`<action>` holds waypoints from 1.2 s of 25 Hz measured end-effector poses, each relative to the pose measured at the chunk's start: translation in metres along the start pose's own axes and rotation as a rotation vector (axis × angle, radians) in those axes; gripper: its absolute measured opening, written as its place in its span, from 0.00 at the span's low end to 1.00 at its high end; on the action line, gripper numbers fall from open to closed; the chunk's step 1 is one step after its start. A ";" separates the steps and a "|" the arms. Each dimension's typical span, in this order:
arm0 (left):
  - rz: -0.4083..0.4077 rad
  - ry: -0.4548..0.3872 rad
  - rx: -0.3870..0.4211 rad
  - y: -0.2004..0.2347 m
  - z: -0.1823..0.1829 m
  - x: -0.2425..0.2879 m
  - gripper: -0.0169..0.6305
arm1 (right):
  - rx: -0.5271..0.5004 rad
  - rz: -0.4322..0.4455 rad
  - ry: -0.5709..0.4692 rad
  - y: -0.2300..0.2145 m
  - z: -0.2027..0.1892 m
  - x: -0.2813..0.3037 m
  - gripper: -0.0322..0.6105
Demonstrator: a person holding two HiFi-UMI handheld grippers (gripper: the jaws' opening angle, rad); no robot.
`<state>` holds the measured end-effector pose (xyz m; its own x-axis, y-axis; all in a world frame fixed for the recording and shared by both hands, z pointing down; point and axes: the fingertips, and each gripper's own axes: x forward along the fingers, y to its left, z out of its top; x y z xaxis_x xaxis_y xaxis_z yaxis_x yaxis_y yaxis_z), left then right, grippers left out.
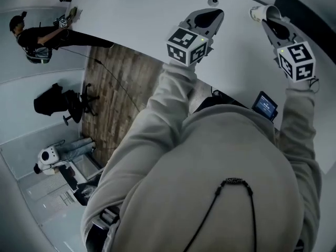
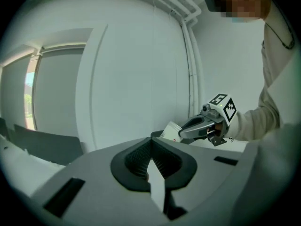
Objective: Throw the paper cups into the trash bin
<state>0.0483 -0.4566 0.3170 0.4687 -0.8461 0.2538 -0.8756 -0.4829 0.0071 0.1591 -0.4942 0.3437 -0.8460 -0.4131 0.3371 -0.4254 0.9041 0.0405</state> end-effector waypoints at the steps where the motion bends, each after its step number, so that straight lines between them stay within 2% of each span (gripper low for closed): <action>1: 0.037 -0.001 -0.012 0.003 0.000 -0.010 0.02 | -0.010 0.035 0.001 0.004 0.003 0.006 0.11; 4: 0.123 0.036 -0.040 -0.013 0.008 -0.046 0.02 | -0.033 0.132 0.009 0.025 0.025 -0.007 0.11; 6: 0.198 0.072 -0.038 -0.003 0.001 -0.081 0.02 | -0.059 0.206 -0.005 0.053 0.043 0.005 0.11; 13: 0.446 0.064 -0.136 0.043 -0.058 -0.228 0.02 | -0.176 0.422 -0.010 0.185 0.063 0.066 0.11; 17: 0.544 0.032 -0.139 0.049 -0.077 -0.308 0.02 | -0.223 0.505 0.001 0.262 0.073 0.087 0.11; 24: 0.764 -0.044 -0.260 0.076 -0.131 -0.477 0.02 | -0.339 0.655 0.025 0.400 0.092 0.125 0.11; 30: 0.887 -0.091 -0.275 0.084 -0.164 -0.571 0.02 | -0.408 0.755 0.036 0.496 0.092 0.144 0.11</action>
<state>-0.3115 0.0228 0.3309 -0.3875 -0.9001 0.1994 -0.9092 0.4088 0.0785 -0.2034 -0.1153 0.3259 -0.8422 0.3127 0.4392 0.4023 0.9069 0.1257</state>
